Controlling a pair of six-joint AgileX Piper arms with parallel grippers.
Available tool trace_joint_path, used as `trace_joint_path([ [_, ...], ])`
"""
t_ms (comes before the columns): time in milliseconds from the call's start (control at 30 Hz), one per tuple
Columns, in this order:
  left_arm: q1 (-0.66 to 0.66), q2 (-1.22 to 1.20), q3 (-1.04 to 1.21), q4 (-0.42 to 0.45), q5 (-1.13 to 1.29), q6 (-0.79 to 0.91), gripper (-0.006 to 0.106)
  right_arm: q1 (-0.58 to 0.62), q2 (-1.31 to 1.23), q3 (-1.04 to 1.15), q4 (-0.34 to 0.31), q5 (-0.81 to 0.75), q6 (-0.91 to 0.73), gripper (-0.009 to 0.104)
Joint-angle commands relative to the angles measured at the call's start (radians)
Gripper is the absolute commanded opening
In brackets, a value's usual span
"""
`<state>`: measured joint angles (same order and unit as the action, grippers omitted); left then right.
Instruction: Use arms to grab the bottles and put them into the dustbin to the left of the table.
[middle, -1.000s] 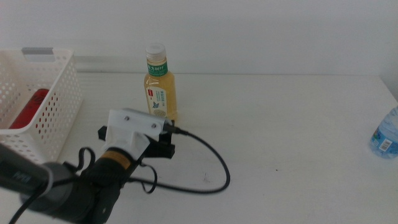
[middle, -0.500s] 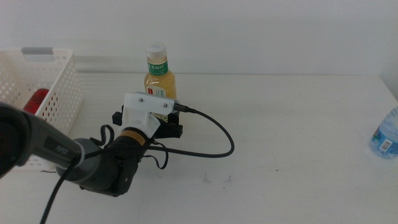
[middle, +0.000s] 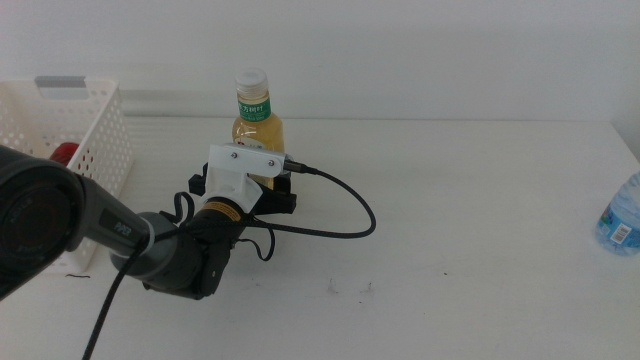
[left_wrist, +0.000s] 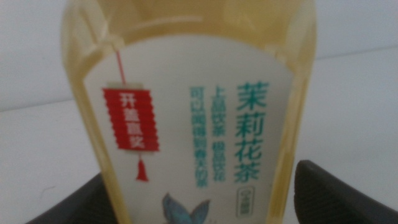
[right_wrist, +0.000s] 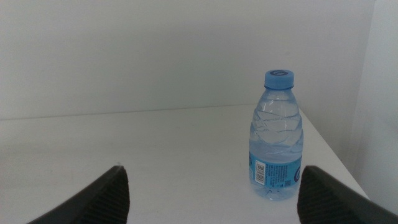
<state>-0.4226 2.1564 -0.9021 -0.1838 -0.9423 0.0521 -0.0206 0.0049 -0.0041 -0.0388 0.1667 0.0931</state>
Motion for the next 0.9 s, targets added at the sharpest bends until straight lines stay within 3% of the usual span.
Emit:
trace_joint_path([
  [0, 0.018, 0.0, -0.017, 0.048, 0.015, -0.005, 0.094, -0.007, -0.005, 0.004, -0.007, -0.01, -0.004, 0.088],
  [200, 0.072, 0.0, -0.068, 0.214, 0.08, -0.038, 0.094, -0.007, -0.005, 0.004, -0.007, -0.01, -0.004, 0.088],
  [633, 0.075, 0.061, -0.167, 0.221, 0.055, -0.052, 0.091, -0.007, -0.005, 0.004, -0.007, -0.01, -0.004, 0.088],
  [767, 0.075, 0.061, -0.167, 0.224, 0.049, -0.052, 0.071, -0.007, -0.005, 0.004, -0.007, -0.01, -0.004, 0.088],
  [867, 0.075, 0.054, -0.154, 0.261, 0.046, -0.052, 0.043, -0.007, -0.005, 0.004, -0.007, -0.01, -0.004, 0.088],
])
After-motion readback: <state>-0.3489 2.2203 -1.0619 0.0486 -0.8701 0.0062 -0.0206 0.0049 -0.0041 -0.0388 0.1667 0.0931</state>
